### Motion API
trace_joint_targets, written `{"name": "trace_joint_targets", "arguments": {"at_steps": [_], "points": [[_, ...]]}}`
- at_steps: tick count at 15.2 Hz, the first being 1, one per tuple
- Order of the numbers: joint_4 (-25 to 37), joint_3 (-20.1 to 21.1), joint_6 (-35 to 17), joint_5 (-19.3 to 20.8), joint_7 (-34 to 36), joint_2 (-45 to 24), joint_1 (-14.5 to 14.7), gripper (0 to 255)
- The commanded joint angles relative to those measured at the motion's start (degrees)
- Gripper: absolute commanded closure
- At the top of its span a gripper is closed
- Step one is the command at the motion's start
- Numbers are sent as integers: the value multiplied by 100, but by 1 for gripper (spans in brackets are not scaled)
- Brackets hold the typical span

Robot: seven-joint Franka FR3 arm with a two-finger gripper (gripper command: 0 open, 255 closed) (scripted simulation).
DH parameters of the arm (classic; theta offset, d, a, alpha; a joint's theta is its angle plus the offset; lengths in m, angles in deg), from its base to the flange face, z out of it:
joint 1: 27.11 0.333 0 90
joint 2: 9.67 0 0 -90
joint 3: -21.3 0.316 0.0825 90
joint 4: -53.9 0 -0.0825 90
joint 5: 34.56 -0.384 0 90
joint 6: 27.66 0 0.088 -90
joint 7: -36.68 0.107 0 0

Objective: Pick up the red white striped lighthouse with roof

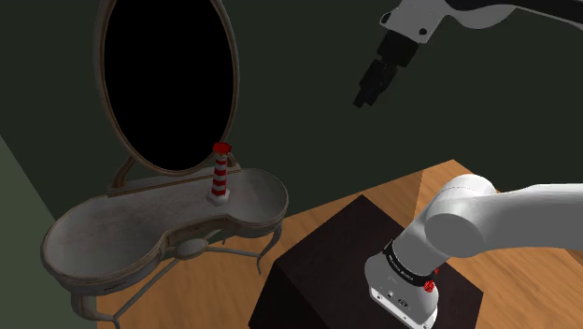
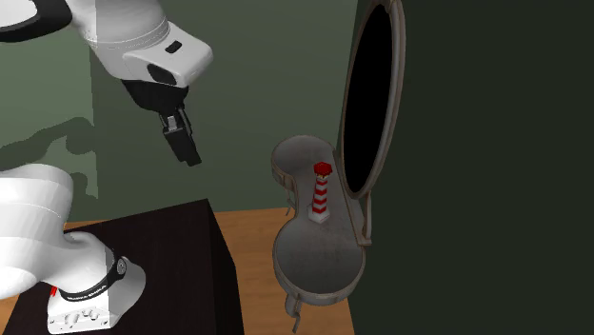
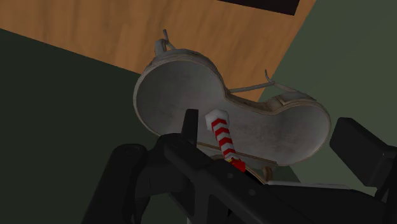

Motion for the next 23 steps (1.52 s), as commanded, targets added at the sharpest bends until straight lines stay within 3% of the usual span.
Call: {"name": "trace_joint_targets", "arguments": {"at_steps": [1, 12, 18, 23], "points": [[0, 0, 0, 0, 0, 0, 0, 0], [-917, 112, -2758, -668, -272, -1300, 351, 0], [-887, 108, -4196, -1240, -632, -2478, 687, 0], [-552, 53, -5200, -1947, -1143, -3600, 1034, 0]]}}
